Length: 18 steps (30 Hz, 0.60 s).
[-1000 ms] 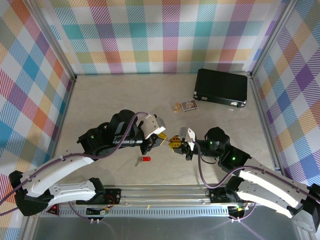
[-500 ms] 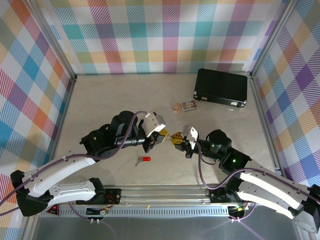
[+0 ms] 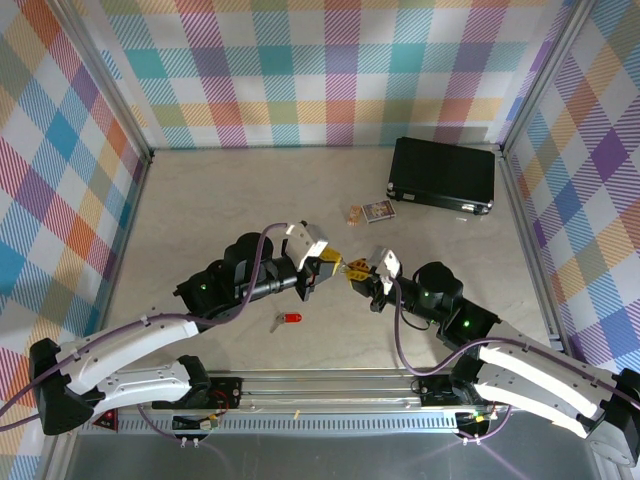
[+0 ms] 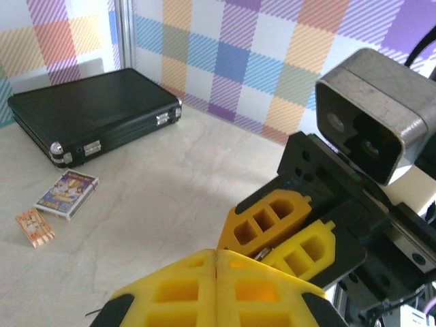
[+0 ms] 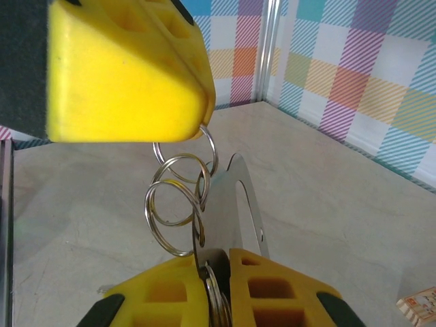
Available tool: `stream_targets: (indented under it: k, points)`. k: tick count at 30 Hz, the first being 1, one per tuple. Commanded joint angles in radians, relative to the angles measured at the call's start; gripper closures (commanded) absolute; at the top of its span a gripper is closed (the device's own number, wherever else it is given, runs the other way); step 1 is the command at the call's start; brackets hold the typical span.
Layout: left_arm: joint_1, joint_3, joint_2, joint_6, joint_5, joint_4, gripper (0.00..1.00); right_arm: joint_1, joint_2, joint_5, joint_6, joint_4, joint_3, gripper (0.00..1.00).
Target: Put the keys on the keyring
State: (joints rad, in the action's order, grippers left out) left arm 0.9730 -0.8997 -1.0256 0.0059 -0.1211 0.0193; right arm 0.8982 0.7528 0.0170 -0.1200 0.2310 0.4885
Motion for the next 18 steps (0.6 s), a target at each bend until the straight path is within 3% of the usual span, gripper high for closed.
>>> stream_targets:
  k: [1, 18]
  points:
    - [0.01, 0.035, 0.006, -0.062, 0.001, -0.159, 1.0, 0.008, -0.015, -0.036, 0.014, 0.096, -0.008, 1.0]
    - [0.01, 0.082, -0.034, -0.072, 0.019, -0.245, 1.0, 0.007, 0.002, -0.059, 0.014, 0.12, 0.005, 1.0]
